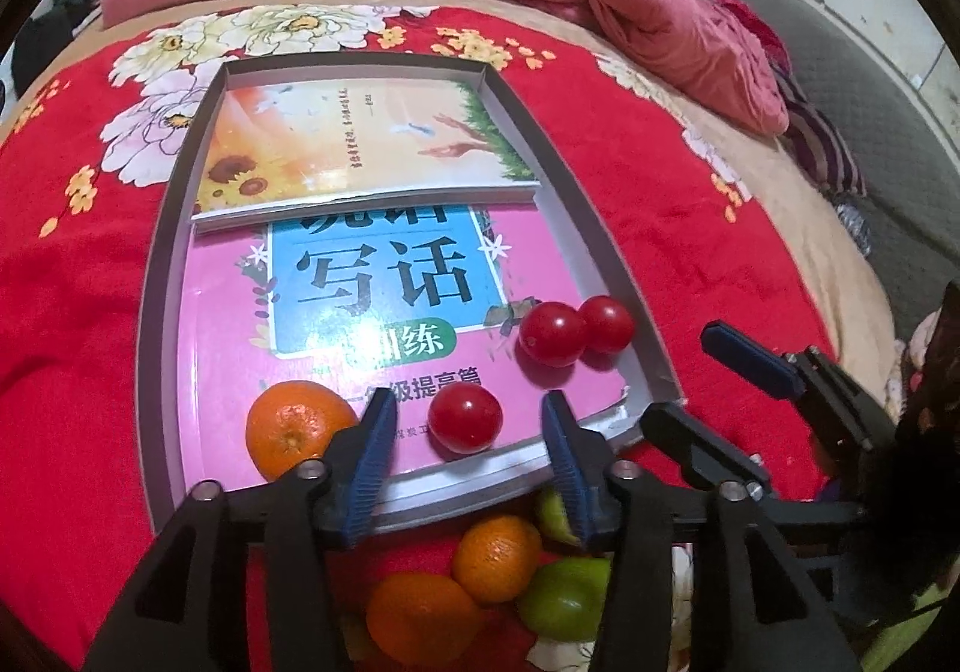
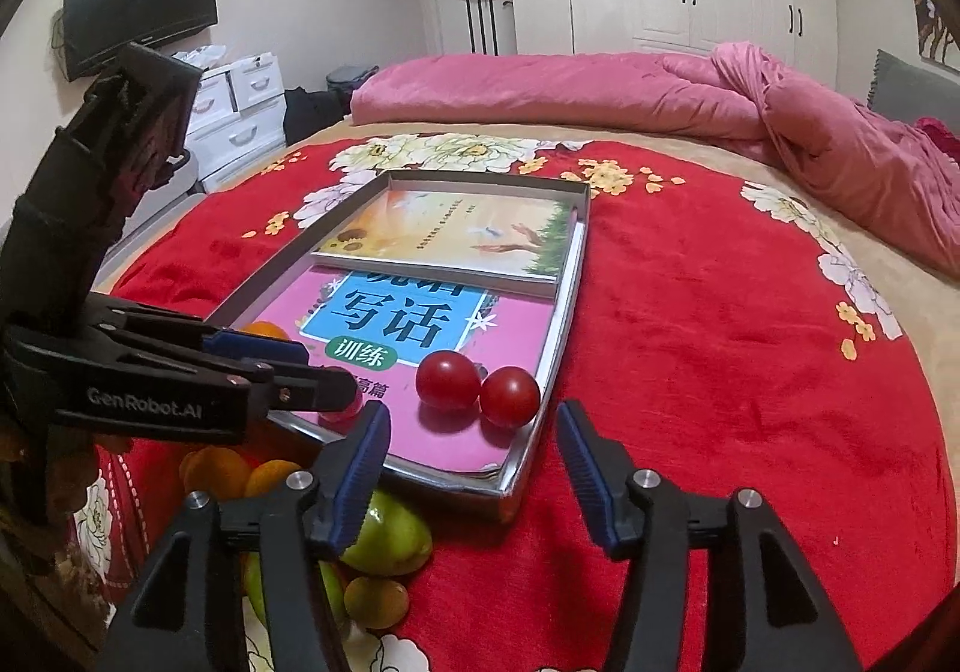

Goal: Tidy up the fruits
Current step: 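Open the right tool to drop its tomato in the tray while the left tool lowers and opens, then withdraw both open tools from the tray back toward the fruit cluster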

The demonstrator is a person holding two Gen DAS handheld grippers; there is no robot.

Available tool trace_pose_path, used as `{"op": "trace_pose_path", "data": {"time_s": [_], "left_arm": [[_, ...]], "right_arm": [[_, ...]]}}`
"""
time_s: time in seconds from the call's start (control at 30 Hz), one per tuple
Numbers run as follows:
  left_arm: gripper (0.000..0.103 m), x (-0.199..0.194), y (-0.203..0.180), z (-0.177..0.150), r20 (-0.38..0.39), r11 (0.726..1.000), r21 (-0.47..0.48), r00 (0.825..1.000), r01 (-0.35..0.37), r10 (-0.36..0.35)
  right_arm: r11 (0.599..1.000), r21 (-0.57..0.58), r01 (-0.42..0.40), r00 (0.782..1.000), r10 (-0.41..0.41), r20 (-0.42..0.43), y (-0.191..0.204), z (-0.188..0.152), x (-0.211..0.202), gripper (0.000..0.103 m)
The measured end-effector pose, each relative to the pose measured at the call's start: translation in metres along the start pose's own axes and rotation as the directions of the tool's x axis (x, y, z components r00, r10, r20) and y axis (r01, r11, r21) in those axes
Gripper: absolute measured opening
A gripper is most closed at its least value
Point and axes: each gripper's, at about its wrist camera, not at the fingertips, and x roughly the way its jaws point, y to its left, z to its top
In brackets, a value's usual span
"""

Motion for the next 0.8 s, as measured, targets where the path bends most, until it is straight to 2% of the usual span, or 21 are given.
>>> {"op": "trace_pose_path", "data": {"time_s": [0.23, 0.3, 0.33, 0.37, 0.8], "left_arm": [[0.057, -0.021, 0.003, 0.001, 0.049, 1.000, -0.023, 0.999, 0.013, -0.011], [0.062, -0.027, 0.003, 0.001, 0.063, 1.000, -0.027, 0.998, 0.011, -0.009], [0.069, -0.031, 0.003, 0.002, 0.076, 0.999, -0.031, 0.997, 0.011, -0.009], [0.072, -0.034, 0.003, 0.002, 0.087, 0.999, -0.034, 0.996, 0.011, -0.008], [0.078, -0.070, 0.011, 0.000, 0.166, 0.998, -0.052, 0.986, -0.019, 0.027]], "right_arm": [[1.000, 0.011, 0.017, 1.000, -0.017, 0.026, -0.003, 0.001, -0.007, 0.066], [1.000, 0.016, 0.016, 0.999, -0.017, 0.032, -0.004, 0.002, -0.009, 0.069], [1.000, 0.019, 0.020, 0.999, -0.021, 0.034, -0.004, 0.002, -0.010, 0.072], [1.000, 0.020, 0.024, 0.999, -0.025, 0.036, -0.005, 0.002, -0.011, 0.072], [0.996, 0.056, 0.067, 0.993, -0.072, 0.096, -0.010, 0.006, -0.027, 0.084]]}}
